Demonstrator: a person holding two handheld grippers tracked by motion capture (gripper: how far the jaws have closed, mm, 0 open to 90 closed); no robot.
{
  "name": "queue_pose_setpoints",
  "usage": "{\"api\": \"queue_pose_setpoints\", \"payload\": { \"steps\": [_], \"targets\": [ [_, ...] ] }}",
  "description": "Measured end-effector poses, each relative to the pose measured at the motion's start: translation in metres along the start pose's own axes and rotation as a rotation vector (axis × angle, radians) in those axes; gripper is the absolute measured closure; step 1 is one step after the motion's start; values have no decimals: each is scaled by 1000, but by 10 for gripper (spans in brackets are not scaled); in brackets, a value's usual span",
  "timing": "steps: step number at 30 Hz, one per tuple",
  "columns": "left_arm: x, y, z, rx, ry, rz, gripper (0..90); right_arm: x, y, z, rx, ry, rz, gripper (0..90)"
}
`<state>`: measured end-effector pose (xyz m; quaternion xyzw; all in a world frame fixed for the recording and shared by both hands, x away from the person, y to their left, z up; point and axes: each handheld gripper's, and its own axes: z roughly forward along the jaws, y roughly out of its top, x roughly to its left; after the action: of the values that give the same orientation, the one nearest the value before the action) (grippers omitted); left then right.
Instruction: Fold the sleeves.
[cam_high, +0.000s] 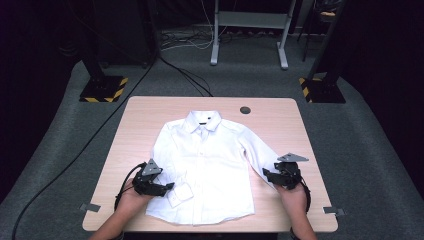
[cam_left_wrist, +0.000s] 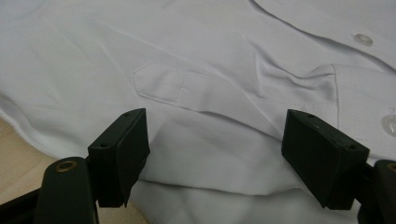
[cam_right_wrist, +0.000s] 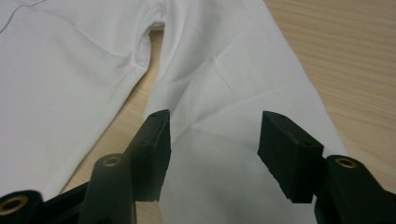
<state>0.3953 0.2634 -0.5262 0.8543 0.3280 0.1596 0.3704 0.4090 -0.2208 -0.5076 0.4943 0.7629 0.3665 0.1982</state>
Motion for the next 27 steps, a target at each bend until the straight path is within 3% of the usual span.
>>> {"api": "queue_pose_setpoints", "payload": {
  "steps": [6, 13, 20, 27],
  "targets": [
    [7, 0, -4, -39, -12, -48, 231, -11, -3, -8, -2, -28, 12, 507],
    [14, -3, 1, -24, -8, -64, 232, -19, -5, -14, 17, -85, 0, 607],
    [13, -4, 3, -27, -5, -53, 225, -36, -12, -24, 47, -119, 20, 716],
    [12, -4, 3, -24, 6, -34, 218, -47, -19, -29, 74, -133, 50, 715]
  ]
}}
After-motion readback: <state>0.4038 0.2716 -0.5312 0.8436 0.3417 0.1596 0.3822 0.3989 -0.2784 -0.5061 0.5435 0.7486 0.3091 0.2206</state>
